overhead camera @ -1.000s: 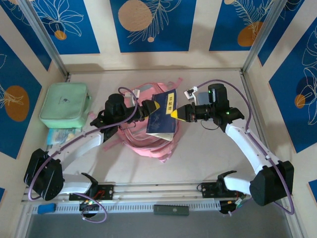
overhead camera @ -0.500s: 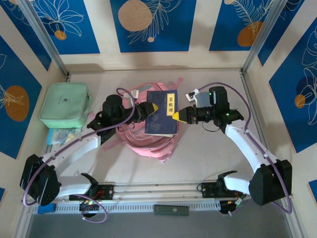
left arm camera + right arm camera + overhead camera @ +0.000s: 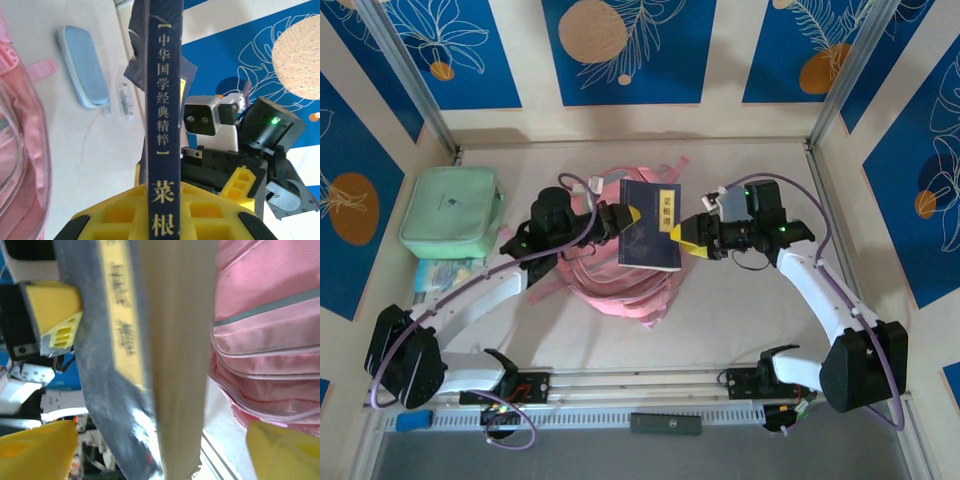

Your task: Pack books, pencil case, and school supplies into a backpack

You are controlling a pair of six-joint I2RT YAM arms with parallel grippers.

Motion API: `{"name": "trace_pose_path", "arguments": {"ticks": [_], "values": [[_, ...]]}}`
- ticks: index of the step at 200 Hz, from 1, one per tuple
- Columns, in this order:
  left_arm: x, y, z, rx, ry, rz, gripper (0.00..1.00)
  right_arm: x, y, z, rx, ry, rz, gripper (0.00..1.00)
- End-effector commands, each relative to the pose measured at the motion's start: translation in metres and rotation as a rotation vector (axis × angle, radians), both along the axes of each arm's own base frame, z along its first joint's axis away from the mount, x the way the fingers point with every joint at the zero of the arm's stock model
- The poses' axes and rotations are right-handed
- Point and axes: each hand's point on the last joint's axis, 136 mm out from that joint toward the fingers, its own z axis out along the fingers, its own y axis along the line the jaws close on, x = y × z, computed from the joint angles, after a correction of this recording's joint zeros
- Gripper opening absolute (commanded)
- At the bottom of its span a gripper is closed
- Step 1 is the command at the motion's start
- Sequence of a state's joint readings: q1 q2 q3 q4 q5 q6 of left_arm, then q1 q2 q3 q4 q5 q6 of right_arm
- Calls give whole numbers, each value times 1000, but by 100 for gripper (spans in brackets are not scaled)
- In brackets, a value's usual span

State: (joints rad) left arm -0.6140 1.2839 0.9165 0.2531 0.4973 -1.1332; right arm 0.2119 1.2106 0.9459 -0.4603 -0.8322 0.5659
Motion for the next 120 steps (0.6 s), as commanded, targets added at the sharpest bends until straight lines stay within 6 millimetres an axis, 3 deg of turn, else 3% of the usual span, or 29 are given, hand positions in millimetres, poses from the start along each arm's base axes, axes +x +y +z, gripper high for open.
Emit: {"name": "trace_pose_path", "arguments": {"ticks": [1, 30, 58, 75, 120], "values": [[3, -13, 59, -160, -105, -33, 0, -7, -5, -8, -13, 78, -17, 100], [1, -23, 69, -159, -132, -46, 0, -13, 17, 13, 112, 74, 89, 99], [7, -19, 51, -80, -127, 2, 0, -16, 24, 31, 163, 68, 124, 96], [11, -12, 36, 6, -120, 36, 0, -13, 19, 32, 176, 74, 100, 86], [15, -3, 14, 107, -111, 71, 0, -9, 9, 30, 191, 82, 55, 44]]}}
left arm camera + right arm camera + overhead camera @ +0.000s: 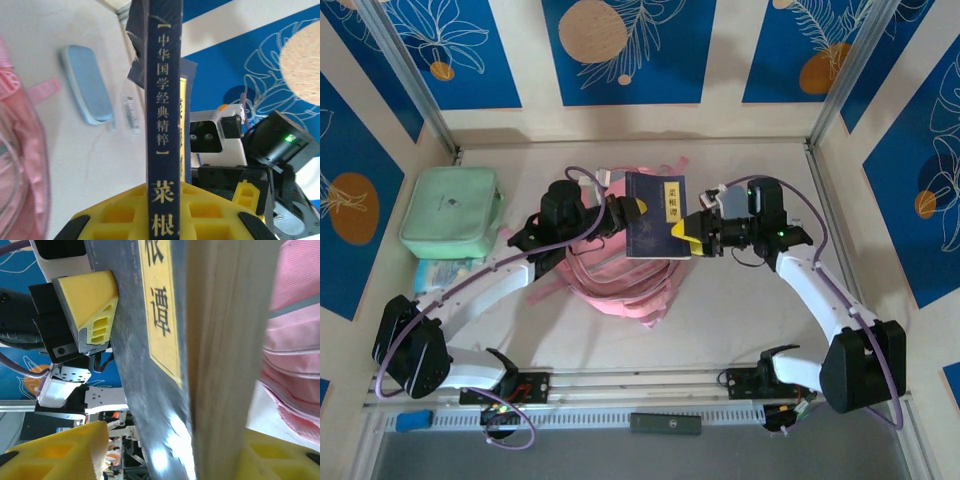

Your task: Pack books, pencil case, and school supplies into a backpack

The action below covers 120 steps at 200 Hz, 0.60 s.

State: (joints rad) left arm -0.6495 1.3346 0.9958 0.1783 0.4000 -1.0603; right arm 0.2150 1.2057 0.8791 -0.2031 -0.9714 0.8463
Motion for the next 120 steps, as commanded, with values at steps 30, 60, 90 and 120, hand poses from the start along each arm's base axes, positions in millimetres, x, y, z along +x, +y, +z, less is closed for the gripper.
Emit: {"name": "trace_pose_path", "arguments": {"ticks": [30, 60, 90, 120], "values": [[2, 4, 8, 40, -56, 13, 0, 2, -5, 2, -9, 0, -21, 10], [-2, 1, 6, 20, -50, -11, 9, 5, -7, -3, -22, 8, -27, 0], [-8, 20, -18, 209, -69, 4, 52, 17, -31, -10, -66, 47, -136, 0], [-22, 49, -56, 514, -118, -43, 57, 24, -75, -28, -216, 123, -321, 0]]}}
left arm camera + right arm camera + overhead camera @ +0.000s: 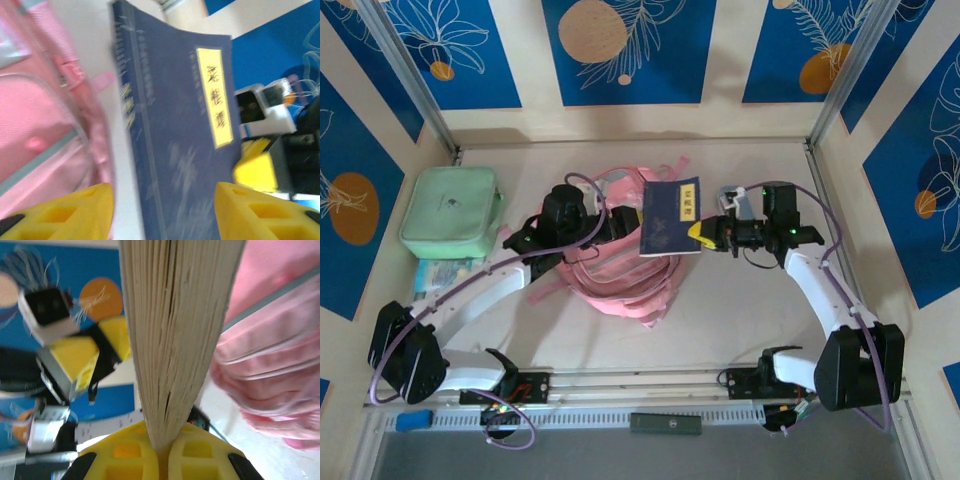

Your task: Pack books, pencil case, and school supplies into a backpack

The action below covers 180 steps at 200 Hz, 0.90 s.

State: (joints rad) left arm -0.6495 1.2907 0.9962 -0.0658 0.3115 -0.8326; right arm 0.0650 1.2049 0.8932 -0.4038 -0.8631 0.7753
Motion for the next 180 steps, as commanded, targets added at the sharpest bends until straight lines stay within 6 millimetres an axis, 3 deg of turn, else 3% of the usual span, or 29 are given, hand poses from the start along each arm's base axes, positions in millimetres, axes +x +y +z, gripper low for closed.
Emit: {"name": "trace_pose_path", "arguments": {"ticks": [1, 34, 73, 113, 138, 163, 180], "values": [[-15, 25, -20, 270, -65, -64, 57, -3, -30, -2, -114, 25, -106, 0], [-50, 8, -66, 548, -61, -314, 57, -6, -68, -15, -158, 77, -232, 0], [-72, -38, -101, 624, -69, -536, 58, -7, -98, -30, -213, 119, -348, 0], [-60, -79, -126, 658, -101, -613, 57, -4, -106, -34, -180, 122, -374, 0], [-39, -85, -142, 744, -99, -578, 55, -4, -105, -35, -172, 124, -373, 0], [-31, -89, -153, 781, -96, -580, 45, -4, -106, -37, -161, 128, -377, 0], [-26, -86, -159, 811, -99, -556, 32, -4, -105, -37, -149, 127, -375, 0]]}}
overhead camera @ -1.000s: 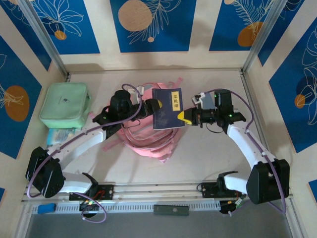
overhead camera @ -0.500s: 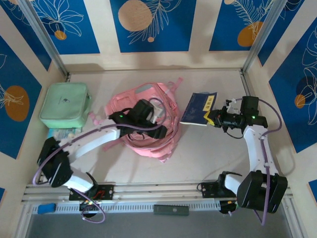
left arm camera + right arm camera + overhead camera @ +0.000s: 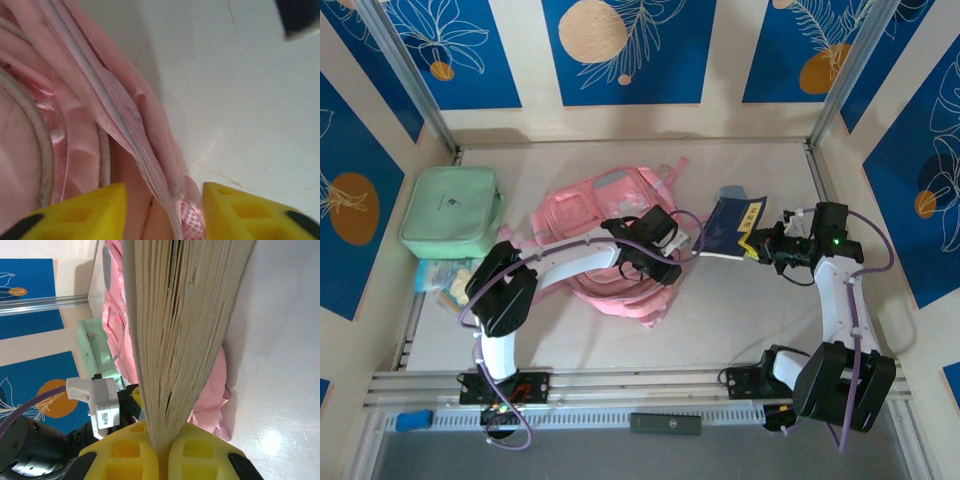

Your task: Pack books, pencil case, and school supplies into a backpack

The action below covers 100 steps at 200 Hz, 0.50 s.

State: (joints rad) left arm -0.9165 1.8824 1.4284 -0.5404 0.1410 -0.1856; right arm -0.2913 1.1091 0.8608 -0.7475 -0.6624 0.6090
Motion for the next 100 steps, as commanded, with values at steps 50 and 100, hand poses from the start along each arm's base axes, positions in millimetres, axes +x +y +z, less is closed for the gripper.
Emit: {"name": "trace_pose_path", "arguments": {"ticks": [50, 100], "values": [[12, 0, 19, 14, -66, 9, 0, -3, 3, 7, 26, -37, 21, 0], [41, 23, 113, -69, -250, 93, 0, -12, 21, 16, 25, -33, 89, 0]]}}
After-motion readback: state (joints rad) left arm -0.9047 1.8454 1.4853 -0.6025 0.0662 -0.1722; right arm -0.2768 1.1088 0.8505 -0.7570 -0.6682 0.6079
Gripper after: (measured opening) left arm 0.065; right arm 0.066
